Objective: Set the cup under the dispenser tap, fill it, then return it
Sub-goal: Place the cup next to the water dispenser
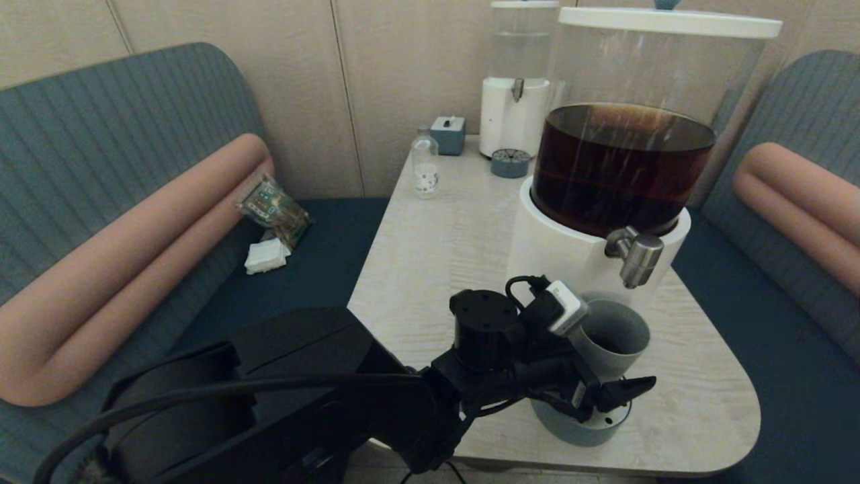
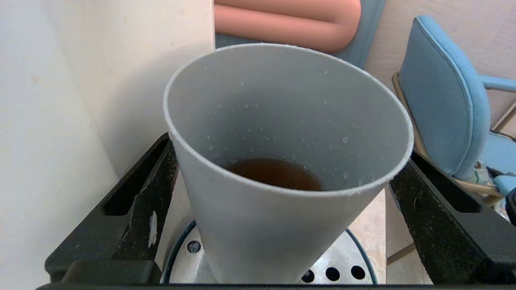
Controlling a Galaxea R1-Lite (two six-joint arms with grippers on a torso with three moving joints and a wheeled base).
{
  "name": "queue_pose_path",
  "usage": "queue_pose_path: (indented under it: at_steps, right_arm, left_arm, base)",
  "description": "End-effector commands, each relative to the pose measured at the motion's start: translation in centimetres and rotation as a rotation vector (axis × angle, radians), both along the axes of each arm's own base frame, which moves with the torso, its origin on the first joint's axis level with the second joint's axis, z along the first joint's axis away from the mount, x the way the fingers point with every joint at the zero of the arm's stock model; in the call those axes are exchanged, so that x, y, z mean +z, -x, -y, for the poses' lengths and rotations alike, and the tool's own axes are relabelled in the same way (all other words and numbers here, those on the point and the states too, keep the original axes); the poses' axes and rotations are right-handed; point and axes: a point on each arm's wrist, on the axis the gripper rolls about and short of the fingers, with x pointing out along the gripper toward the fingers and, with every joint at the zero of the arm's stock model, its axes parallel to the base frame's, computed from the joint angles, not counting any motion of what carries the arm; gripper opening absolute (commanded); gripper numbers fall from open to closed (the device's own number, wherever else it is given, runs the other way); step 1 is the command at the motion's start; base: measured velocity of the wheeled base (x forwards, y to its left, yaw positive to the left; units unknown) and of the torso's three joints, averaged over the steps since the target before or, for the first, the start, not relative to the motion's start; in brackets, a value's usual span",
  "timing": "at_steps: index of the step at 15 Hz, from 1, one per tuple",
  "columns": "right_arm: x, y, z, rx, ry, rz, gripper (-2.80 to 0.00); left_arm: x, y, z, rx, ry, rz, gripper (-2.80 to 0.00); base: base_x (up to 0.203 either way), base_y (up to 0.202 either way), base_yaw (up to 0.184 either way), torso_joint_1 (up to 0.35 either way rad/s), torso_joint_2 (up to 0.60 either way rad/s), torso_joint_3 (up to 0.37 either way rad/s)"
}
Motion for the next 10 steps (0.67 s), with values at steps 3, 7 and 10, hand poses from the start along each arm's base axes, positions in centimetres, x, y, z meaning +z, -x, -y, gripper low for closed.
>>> queue_pose_path:
  at_steps: [3, 7, 10]
  right_arm:
    - [0.01, -0.01, 0.0, 0.001, 0.0, -0.001, -2.8]
    - [0.01, -0.01, 0.0, 0.001, 0.0, -0.001, -2.8]
    - [0.01, -0.01, 0.0, 0.001, 0.0, -0.001, -2.8]
  left_arm:
    - [0.17, -0.41, 0.41, -0.002, 0.018, 0.016, 0.0]
    - [0.1, -0.56, 0.57, -0.002, 0.02, 0.017, 0.0]
    - [0.02, -0.61, 0.64, -0.002, 0.018, 0.015, 0.0]
  base:
    - [0.0, 0.0, 0.0, 0.0, 0.0, 0.0]
    - [0.0, 0.0, 0.0, 0.0, 0.0, 0.0]
    - [0.0, 0.0, 0.0, 0.0, 0.0, 0.0]
